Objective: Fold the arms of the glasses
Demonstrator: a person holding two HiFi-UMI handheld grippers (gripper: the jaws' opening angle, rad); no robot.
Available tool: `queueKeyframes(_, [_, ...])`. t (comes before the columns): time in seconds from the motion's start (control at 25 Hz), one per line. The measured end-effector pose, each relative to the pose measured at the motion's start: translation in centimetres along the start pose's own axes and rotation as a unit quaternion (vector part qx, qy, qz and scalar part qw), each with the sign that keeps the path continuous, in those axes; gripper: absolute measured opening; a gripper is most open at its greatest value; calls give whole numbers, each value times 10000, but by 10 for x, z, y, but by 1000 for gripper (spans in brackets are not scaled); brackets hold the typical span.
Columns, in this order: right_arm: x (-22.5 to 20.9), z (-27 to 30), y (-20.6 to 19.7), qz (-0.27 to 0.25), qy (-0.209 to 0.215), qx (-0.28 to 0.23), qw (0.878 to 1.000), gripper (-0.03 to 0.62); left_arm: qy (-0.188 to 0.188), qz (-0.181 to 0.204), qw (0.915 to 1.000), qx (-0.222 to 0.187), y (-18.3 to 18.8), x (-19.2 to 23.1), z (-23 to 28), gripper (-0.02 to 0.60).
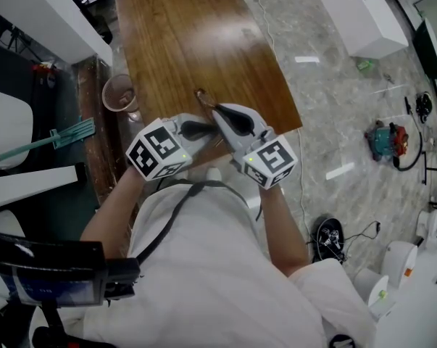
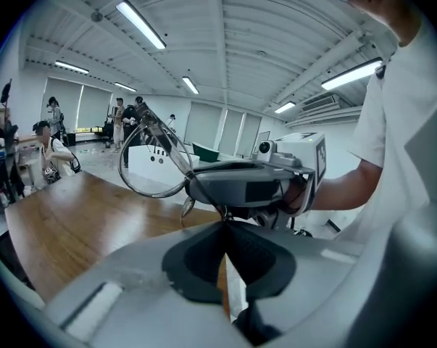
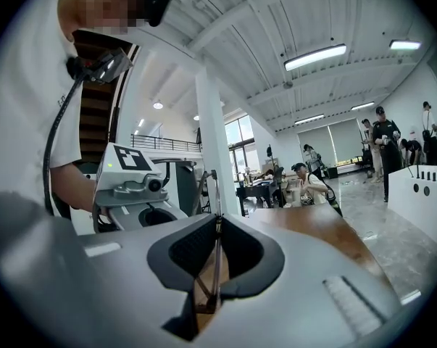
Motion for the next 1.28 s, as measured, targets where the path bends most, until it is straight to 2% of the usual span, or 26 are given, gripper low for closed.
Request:
queueKeyframes(0.16, [-13,-7,3,56,-134,-77,9999,31,145,-21,9998,-114,2,-3,-12,8])
queueKeyframes(0.36, [-42,-25,5,345,-462,-222,9981,31,713,-323,9937,-808,-2,-4,-56,14])
queueKeyframes(0.44, [-53,-29,7,558,-682,-372,9954,31,811,-428,9903,-1040,-13,-3,-70,15])
queueKeyframes(0.52, [-62,-31,10,764,-892,-528,9917,31,610,-636,9862,-1404,-25,-6,-76,53])
queueKeyframes(0.6, [-68,-31,14,935,-1023,-666,9881,31,236,-887,9787,-1838,-33,-12,-73,113])
queueKeyframes(0.72, [-72,-31,18,1134,-1082,-832,9841,31,-109,-1129,9679,-2243,-37,-21,-58,141])
queueKeyframes(0.84, [-70,-29,18,1366,-1033,-941,9807,31,-264,-1238,9612,-2450,-34,-25,-46,140])
queueKeyframes(0.92, [-67,-25,16,1516,-960,-978,9789,31,-381,-1331,9538,-2668,-30,-25,-43,129])
queueKeyframes(1.08, [-59,-22,10,1619,-874,-993,9779,31,-554,-1532,9353,-3141,-25,-23,-45,55])
queueKeyframes(1.2, [-60,-24,5,1626,-813,-959,9787,31,-657,-1564,9329,-3177,-23,-22,-47,46])
queueKeyframes(1.28, [-57,-23,4,1460,-616,-867,9836,31,-722,-1604,9323,-3159,-22,-20,-50,44])
Point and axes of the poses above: the fingertips, and each gripper's own axes: z forward along the fingers, x to its left, y out of its top, the point moved 9 cm from there along -z, backward along the fingers, and after that the axes turned 14 degrees about -y, right-handed, at the moved point
